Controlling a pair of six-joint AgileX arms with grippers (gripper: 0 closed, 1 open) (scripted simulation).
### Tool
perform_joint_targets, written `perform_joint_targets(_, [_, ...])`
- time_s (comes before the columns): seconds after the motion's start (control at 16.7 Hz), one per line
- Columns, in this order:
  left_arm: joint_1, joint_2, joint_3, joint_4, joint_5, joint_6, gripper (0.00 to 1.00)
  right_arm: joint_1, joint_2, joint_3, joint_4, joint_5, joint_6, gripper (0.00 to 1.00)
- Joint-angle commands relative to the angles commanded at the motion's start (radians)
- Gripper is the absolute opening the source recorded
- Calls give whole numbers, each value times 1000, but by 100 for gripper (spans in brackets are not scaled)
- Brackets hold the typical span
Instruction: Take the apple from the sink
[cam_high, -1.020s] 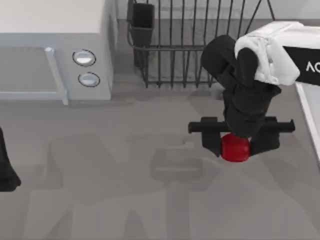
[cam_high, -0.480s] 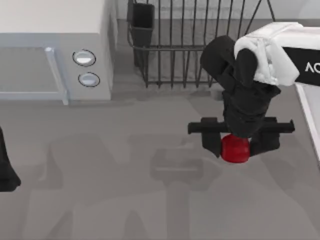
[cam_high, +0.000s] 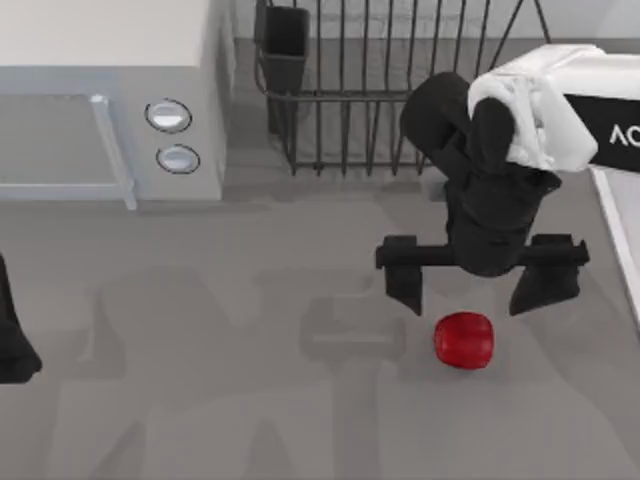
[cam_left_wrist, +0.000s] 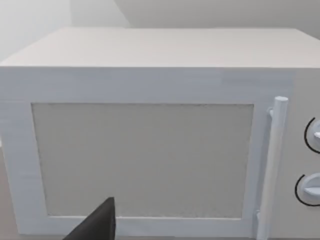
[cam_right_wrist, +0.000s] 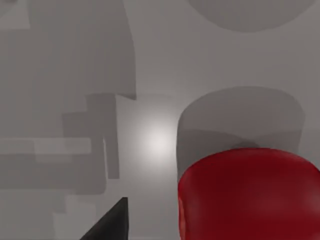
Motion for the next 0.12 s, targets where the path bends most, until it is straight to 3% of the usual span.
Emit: perform_joint_targets(0.12, [0, 0, 0, 0, 0, 0, 100, 0, 0, 0, 0, 0, 0, 100])
